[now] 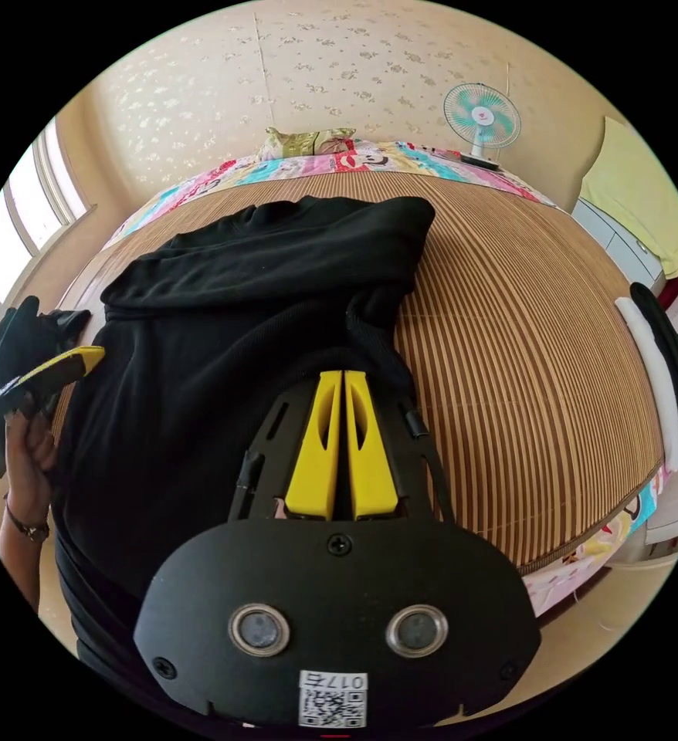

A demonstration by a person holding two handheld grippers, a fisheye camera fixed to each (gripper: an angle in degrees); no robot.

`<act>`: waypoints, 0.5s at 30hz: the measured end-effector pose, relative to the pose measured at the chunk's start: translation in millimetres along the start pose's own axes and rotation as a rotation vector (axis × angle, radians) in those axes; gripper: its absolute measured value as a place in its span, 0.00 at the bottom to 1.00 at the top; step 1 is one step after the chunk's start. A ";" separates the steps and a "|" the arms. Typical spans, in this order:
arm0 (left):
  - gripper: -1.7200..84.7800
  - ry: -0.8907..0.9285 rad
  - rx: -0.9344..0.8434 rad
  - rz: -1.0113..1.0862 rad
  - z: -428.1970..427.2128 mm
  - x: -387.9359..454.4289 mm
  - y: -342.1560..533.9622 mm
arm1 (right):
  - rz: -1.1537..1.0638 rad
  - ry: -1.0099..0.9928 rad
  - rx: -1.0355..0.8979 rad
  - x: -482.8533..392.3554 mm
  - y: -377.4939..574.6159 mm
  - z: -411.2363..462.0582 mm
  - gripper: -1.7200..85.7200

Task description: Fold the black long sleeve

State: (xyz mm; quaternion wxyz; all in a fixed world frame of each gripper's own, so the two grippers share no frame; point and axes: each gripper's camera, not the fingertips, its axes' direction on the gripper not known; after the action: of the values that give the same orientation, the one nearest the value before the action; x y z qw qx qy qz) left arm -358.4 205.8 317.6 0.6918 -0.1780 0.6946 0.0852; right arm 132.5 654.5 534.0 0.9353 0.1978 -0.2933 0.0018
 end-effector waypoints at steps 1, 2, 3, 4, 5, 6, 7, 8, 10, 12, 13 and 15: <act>0.01 0.048 0.043 0.009 -13.7 0.8 10.3 | 0.005 -0.017 0.006 1.9 1.6 -0.9 0.02; 0.02 0.094 0.096 0.022 -39.4 1.4 31.8 | 0.006 -0.021 0.007 1.7 2.6 -1.4 0.02; 0.03 0.090 0.115 0.012 -62.2 0.0 54.7 | 0.004 -0.018 0.007 1.0 3.0 -1.6 0.02; 0.04 0.081 0.117 -0.002 -71.8 -1.5 66.0 | -0.001 -0.010 0.008 -1.1 3.7 -2.1 0.02; 0.08 0.061 0.108 -0.036 -89.7 -5.4 90.3 | -0.006 0.001 0.009 -3.5 4.5 -2.4 0.02; 0.10 0.027 0.087 -0.067 -104.9 -8.7 114.6 | -0.009 0.008 0.009 -4.7 4.7 -2.4 0.02; 0.12 0.004 0.071 -0.081 -111.6 -10.0 126.2 | -0.015 0.024 0.008 -7.6 4.9 -2.3 0.02; 0.12 -0.041 0.051 -0.110 -125.1 -11.3 148.7 | -0.024 0.044 0.007 -10.9 5.3 -2.3 0.02; 0.13 -0.053 0.026 -0.132 -141.0 -9.9 176.3 | -0.041 0.082 0.008 -16.8 6.1 -1.9 0.02; 0.14 -0.081 -0.105 -0.154 -143.3 -8.0 198.1 | -0.060 0.127 0.007 -23.3 6.5 -0.8 0.02; 0.14 -0.092 -0.147 -0.164 -141.1 -9.0 201.5 | -0.073 0.158 0.004 -27.1 6.5 0.3 0.03; 0.17 -0.100 -0.239 -0.205 -132.1 -18.3 211.3 | -0.083 0.183 -0.002 -28.8 6.2 1.4 0.03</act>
State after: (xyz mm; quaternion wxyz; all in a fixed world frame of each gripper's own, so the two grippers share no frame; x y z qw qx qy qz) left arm -558.9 354.8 312.5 0.7044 -0.3244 0.6225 0.1051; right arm 107.2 663.0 521.5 0.9577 0.2081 -0.1979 -0.0193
